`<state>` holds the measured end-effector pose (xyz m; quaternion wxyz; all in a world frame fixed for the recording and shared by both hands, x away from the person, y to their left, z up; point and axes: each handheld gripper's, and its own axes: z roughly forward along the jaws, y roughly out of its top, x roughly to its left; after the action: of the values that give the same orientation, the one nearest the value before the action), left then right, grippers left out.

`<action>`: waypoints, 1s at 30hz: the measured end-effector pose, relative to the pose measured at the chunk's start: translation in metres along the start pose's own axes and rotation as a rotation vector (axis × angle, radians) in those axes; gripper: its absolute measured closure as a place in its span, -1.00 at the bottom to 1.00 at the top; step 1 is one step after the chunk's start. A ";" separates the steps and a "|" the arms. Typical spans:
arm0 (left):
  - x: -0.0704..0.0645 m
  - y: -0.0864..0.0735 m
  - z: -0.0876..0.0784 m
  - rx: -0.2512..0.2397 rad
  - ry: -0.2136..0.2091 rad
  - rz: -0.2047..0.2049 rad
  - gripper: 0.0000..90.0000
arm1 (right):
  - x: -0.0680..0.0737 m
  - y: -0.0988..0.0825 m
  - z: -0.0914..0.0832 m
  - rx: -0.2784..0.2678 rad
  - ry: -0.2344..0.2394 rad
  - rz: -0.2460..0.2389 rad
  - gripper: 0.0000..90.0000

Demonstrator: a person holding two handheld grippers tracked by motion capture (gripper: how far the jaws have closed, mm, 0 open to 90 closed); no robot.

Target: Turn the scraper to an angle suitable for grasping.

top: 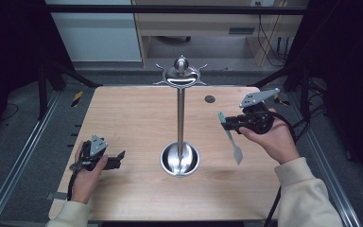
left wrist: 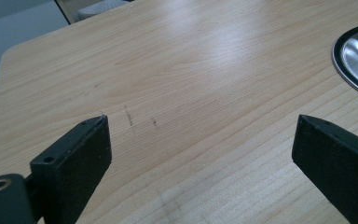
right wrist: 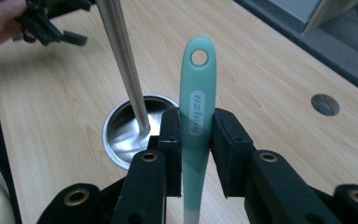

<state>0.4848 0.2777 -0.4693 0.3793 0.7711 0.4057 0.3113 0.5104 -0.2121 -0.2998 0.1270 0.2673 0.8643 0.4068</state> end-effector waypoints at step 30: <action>0.000 0.000 0.000 0.001 0.000 0.005 -0.90 | 0.010 0.026 -0.044 -0.321 0.042 0.008 0.65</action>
<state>0.4846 0.2773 -0.4695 0.3781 0.7724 0.4040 0.3118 0.4921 -0.2204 -0.2519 0.1483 0.2384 0.7896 0.5455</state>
